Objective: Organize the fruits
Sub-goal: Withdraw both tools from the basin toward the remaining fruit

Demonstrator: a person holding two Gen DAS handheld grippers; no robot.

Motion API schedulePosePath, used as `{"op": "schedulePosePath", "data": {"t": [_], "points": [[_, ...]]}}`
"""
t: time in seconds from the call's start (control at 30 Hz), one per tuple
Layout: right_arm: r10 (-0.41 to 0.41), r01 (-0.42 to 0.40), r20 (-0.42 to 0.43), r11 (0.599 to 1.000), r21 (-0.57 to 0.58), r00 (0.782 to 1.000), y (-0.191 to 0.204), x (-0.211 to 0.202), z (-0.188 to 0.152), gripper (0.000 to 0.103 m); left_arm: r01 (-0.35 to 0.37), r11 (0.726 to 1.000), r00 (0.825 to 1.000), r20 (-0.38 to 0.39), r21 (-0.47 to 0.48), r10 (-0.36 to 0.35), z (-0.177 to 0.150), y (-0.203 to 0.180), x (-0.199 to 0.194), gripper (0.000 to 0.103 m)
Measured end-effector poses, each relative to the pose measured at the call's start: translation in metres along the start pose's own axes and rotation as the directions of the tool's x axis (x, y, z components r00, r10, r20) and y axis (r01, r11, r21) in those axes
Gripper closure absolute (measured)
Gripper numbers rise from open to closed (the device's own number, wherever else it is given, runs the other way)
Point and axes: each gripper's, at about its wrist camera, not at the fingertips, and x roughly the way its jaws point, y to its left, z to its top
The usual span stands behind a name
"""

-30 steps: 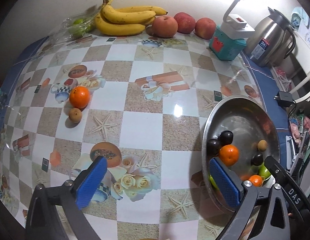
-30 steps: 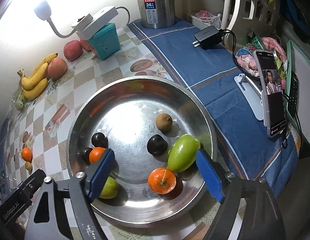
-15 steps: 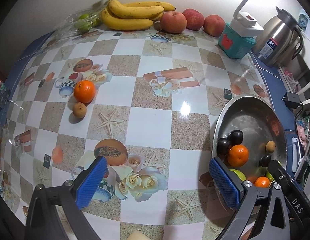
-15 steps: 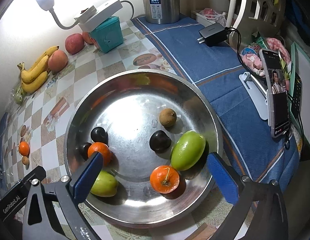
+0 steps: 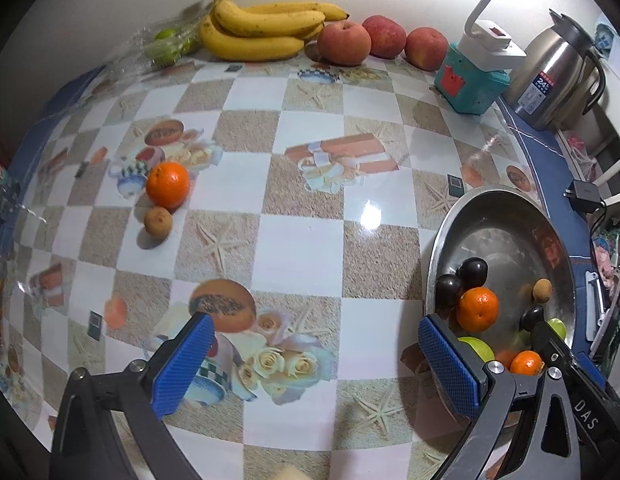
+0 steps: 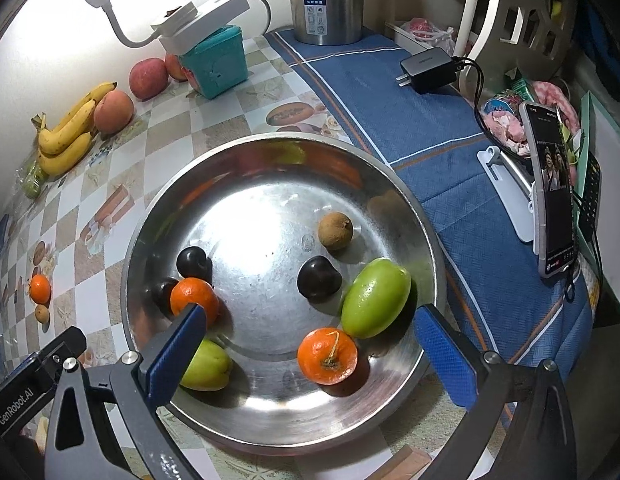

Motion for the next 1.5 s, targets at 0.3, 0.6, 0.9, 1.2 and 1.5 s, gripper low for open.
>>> {"op": "schedulePosePath", "data": {"t": [0.3,0.6,0.9,1.2,1.5], "points": [[0.025,-0.025,-0.012,1.000,-0.015,1.000,0.013,0.000,-0.003,0.000,0.006,1.000,1.000,0.029,0.030,-0.007,0.009,0.010,-0.009,0.000],[0.043,-0.043,-0.001,0.997,-0.062,0.999,0.040,-0.006,-0.010,0.000,-0.043,0.999,0.997,0.063,-0.032,0.045,0.027,0.061,-0.015,0.000],[0.044,-0.045,-0.015,0.988,-0.149,0.999,0.077,-0.008,-0.014,0.000,-0.077,0.980,0.996,0.035,-0.182,0.085,0.036,0.138,-0.007,0.000],[0.090,-0.092,-0.016,0.973,-0.210,0.996,0.117,-0.012,-0.023,0.000,-0.069,0.969,0.996,0.033,-0.239,0.079,0.037,0.178,-0.009,0.000],[0.196,-0.192,-0.011,0.945,-0.263,0.980,0.162,-0.022,-0.035,0.000,-0.012,0.950,0.999,0.032,-0.312,0.023,0.039,0.203,-0.007,0.000]]}}
